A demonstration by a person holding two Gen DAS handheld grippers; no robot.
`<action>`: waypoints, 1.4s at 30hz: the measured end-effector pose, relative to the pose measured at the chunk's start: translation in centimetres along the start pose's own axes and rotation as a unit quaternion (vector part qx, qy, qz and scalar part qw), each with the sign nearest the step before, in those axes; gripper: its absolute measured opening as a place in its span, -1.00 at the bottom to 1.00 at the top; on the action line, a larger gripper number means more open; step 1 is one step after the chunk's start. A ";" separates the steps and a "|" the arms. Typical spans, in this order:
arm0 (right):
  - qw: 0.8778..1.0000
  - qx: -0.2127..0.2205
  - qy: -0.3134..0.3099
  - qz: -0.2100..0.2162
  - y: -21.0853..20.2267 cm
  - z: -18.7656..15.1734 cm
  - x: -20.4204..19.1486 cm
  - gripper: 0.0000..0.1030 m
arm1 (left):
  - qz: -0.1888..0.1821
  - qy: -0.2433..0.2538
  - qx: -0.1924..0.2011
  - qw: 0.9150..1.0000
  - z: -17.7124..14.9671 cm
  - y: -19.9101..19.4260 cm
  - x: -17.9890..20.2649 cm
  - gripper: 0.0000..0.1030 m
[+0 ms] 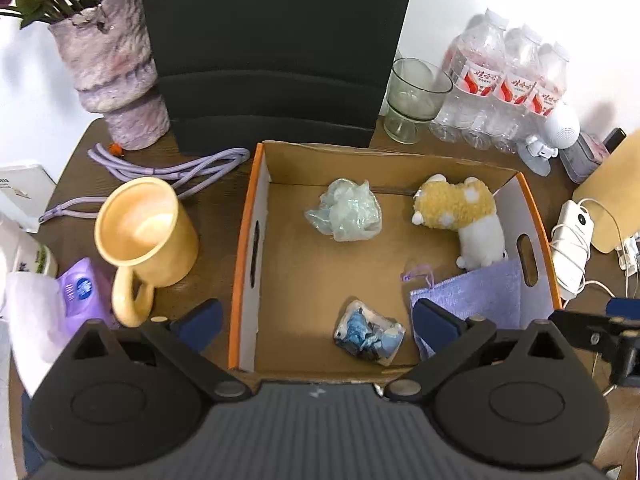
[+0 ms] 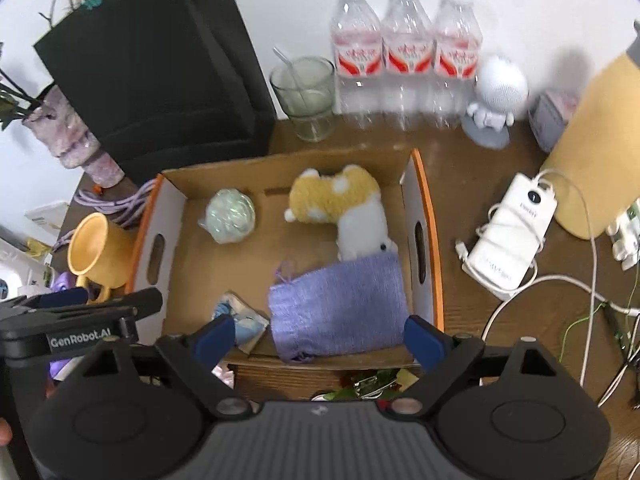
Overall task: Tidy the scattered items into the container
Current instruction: 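Withdraw both grippers from the box toward the remaining items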
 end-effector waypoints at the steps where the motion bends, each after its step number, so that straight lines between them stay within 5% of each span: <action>1: 1.000 0.002 -0.002 0.001 -0.3 0.0 -0.1 0.78 | 0.001 0.003 0.000 1.000 -0.1 -0.3 0.1 1.00; 7: 0.999 0.036 -0.023 0.024 -1.3 -1.0 -0.4 0.78 | 0.023 -0.001 0.026 0.999 -1.1 -1.4 0.1 1.00; 10: 0.992 0.100 -0.055 0.051 -2.0 -2.3 -0.2 0.78 | 0.052 -0.007 0.116 0.992 -2.7 -2.6 0.1 1.00; 13: 0.980 0.168 -0.090 0.049 -1.8 -3.6 0.0 0.78 | 0.062 0.002 0.223 0.973 -4.6 -3.3 0.7 1.00; 16: 0.948 0.280 -0.120 0.095 -2.3 -5.5 0.7 0.79 | 0.078 0.015 0.332 0.940 -6.4 -4.1 1.4 1.00; 18: 0.921 0.344 -0.136 0.119 -2.5 -6.8 1.1 0.83 | 0.089 0.028 0.370 0.924 -6.9 -4.4 1.9 1.00; 21: 0.915 0.369 -0.128 0.104 -1.9 -7.2 1.1 0.87 | 0.097 0.043 0.381 0.918 -6.8 -4.8 2.5 1.00; 25: 0.917 0.369 -0.115 0.097 -1.4 -7.4 1.0 0.87 | 0.100 0.044 0.375 0.921 -7.4 -4.9 2.6 1.00; 28: 0.914 0.372 -0.112 0.115 -1.7 -9.9 1.9 0.87 | 0.095 0.036 0.342 0.934 -10.6 -4.9 2.0 1.00; 31: 0.912 0.359 -0.144 0.134 -2.7 -14.9 3.4 0.87 | 0.056 0.085 0.312 0.945 -16.9 -5.7 1.4 1.00; 33: 0.907 0.353 -0.191 0.125 -3.6 -19.2 4.3 0.87 | 0.050 0.112 0.324 0.938 -22.6 -6.7 0.4 1.00; 36: 0.891 0.362 -0.254 0.104 -5.2 -25.9 6.5 0.88 | 0.072 0.083 0.337 0.935 -31.1 -7.6 -1.4 1.00; 39: 0.887 0.348 -0.276 0.129 -6.1 -30.5 8.6 0.99 | 0.054 0.039 0.285 0.956 -35.8 -6.0 -2.8 1.00; 42: 0.892 0.318 -0.290 0.138 -5.2 -31.6 8.0 1.00 | 0.061 0.038 0.241 0.968 -35.7 -4.2 -3.1 1.00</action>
Point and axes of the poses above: each gripper's, at about its wrist camera, not at the fingertips, and y roughly the way its jaws point, x to its right, z to its top, the point moved 3 cm from there along y, roughly the way its jaws point, and after that the axes turned 14 degrees about y, right-handed, at the moved point
